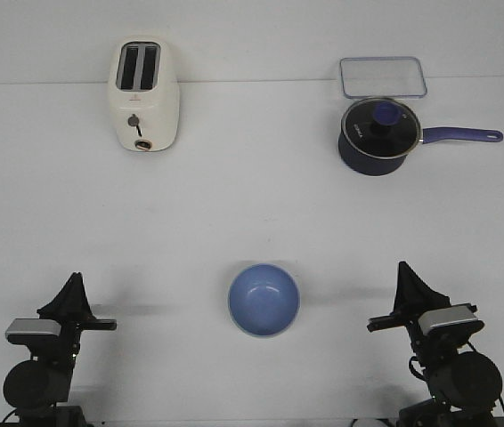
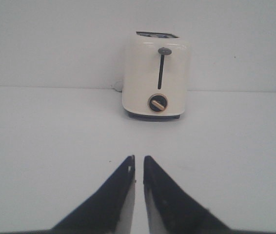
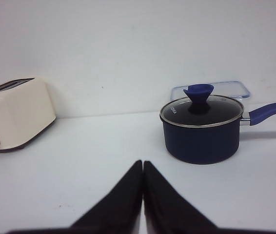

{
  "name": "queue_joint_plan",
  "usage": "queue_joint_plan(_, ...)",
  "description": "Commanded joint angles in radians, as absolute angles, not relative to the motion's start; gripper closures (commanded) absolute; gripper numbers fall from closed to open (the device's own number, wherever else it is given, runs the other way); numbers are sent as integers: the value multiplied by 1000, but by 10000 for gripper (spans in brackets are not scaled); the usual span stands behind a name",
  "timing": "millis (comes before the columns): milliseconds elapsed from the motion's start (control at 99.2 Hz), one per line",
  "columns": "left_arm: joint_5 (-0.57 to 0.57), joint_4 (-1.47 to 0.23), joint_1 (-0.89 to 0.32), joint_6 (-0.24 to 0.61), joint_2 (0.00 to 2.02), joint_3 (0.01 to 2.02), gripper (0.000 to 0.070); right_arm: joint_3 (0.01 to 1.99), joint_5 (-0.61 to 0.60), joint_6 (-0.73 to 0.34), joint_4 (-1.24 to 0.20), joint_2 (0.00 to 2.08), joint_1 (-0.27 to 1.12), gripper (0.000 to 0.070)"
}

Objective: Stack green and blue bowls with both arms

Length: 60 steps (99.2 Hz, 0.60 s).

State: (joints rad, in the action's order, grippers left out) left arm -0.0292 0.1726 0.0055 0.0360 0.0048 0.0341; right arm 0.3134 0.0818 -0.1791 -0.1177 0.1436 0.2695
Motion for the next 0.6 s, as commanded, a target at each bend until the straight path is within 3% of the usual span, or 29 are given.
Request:
queue_joint_plan(0,-31,184,6,39,3,14,685,314,83,-167,-105,144,274,700)
queue_joint_plan(463,-31,184,6,39,3,14,685,314,83,-166,-105,144,274,700)
queue_joint_plan(594,-31,184,6,39,3,14,685,314,89,-54,-105,144,273,700)
